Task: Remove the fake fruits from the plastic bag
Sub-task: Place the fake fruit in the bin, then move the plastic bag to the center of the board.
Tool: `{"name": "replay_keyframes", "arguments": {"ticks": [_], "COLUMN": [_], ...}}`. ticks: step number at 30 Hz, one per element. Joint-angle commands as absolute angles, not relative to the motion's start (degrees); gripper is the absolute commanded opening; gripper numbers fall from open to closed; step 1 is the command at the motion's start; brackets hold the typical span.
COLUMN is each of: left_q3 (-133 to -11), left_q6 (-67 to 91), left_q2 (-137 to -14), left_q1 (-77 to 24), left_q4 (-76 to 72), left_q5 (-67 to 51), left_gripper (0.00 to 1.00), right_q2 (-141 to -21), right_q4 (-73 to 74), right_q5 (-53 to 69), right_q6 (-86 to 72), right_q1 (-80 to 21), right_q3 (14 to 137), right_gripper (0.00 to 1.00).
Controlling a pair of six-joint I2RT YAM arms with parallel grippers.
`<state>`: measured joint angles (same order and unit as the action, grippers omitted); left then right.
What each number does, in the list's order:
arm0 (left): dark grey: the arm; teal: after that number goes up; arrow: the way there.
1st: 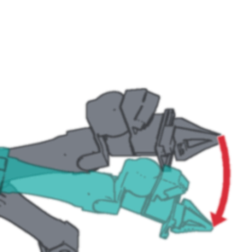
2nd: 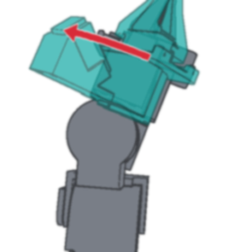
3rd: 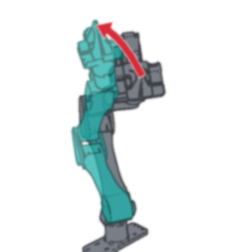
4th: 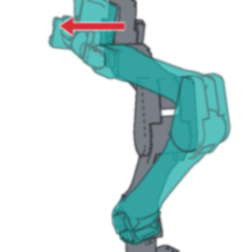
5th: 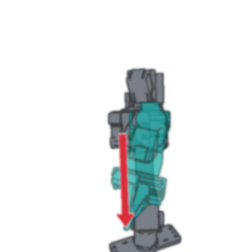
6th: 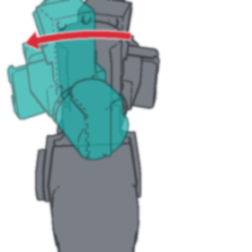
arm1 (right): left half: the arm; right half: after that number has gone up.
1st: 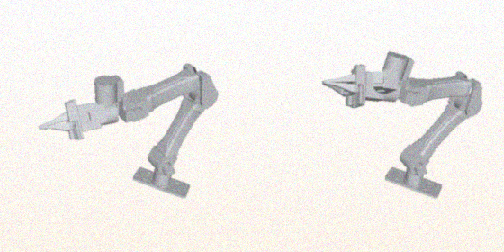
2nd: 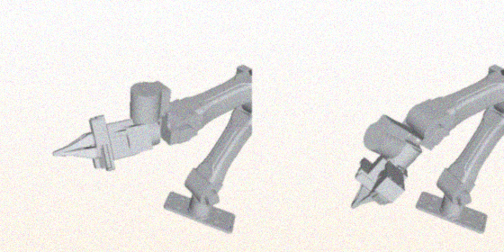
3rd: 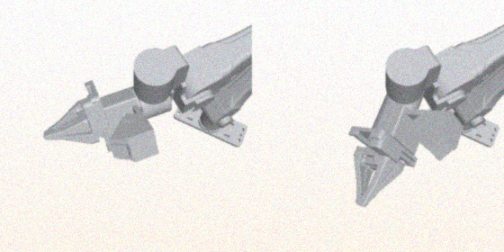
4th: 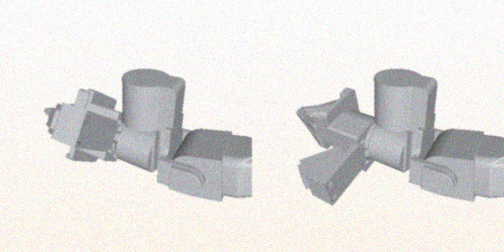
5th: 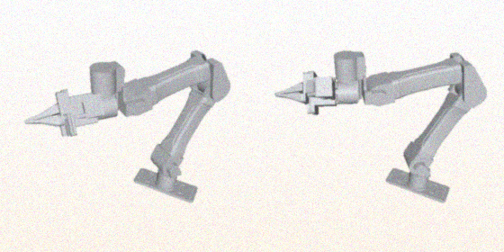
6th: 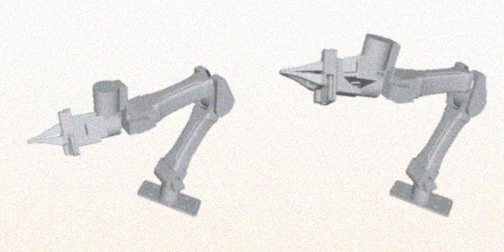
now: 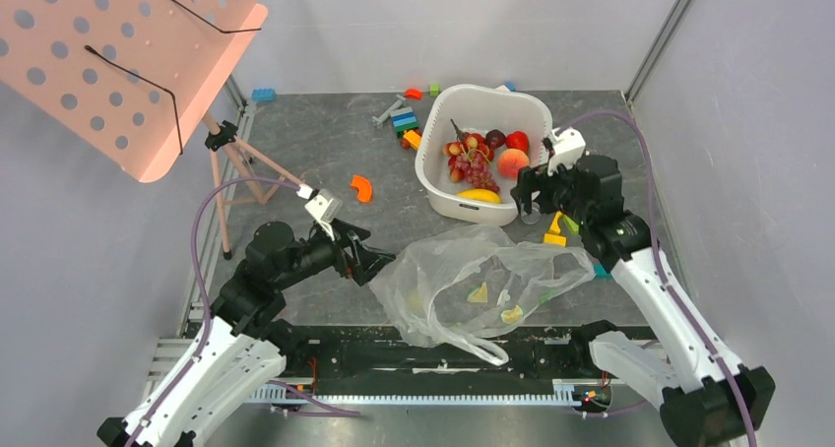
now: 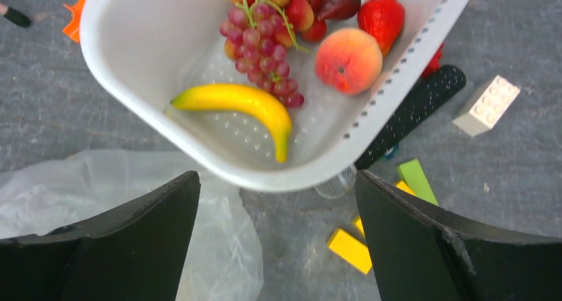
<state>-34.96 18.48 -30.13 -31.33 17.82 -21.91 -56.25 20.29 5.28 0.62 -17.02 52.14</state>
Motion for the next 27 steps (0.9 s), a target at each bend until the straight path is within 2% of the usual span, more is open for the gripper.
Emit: {"name": "replay_keyframes", "arguments": {"ticks": [1, 3, 7, 10, 19, 25, 27], "left_q3": [-39.3, -40.7, -43.0, -44.5, -47.3, -50.5, -51.1], "left_q6": [15.9, 14.6, 9.7, 8.4, 5.3, 4.8, 4.8], "left_q2": [-32.1, -35.0, -42.5, -47.6, -59.4, -66.8, -67.9], "left_q1": [-35.9, -41.8, -58.2, -64.6, -74.7, -77.2, -77.2], "left_q4": [12.8, 12.8, 13.2, 12.9, 10.9, 10.9, 12.4], "left_q5": [-23.2, -19.9, -3.5, 4.3, 17.2, 24.0, 28.2], "left_gripper": [1.00, 1.00, 1.00, 1.00, 1.00, 1.00, 0.96], "right_q2": [-50.3, -48.8, -45.6, -43.5, -37.9, -37.4, -37.1], "right_q4": [21.8, 22.6, 22.9, 24.0, 27.7, 28.9, 29.0], "right_q5": [4.8, 4.3, 1.6, 0.4, -2.2, -2.6, -2.9], "right_q6": [1.0, 0.9, 0.1, -0.7, -1.6, -0.8, -0.5], "right_q1": [-17.0, -17.1, -17.1, -17.0, -17.1, -17.0, -17.0], "right_q3": [48.8, 48.2, 48.0, 49.2, 52.6, 52.4, 52.4], "right_gripper": [0.90, 0.90, 0.91, 0.91, 0.92, 0.92, 0.92]}}
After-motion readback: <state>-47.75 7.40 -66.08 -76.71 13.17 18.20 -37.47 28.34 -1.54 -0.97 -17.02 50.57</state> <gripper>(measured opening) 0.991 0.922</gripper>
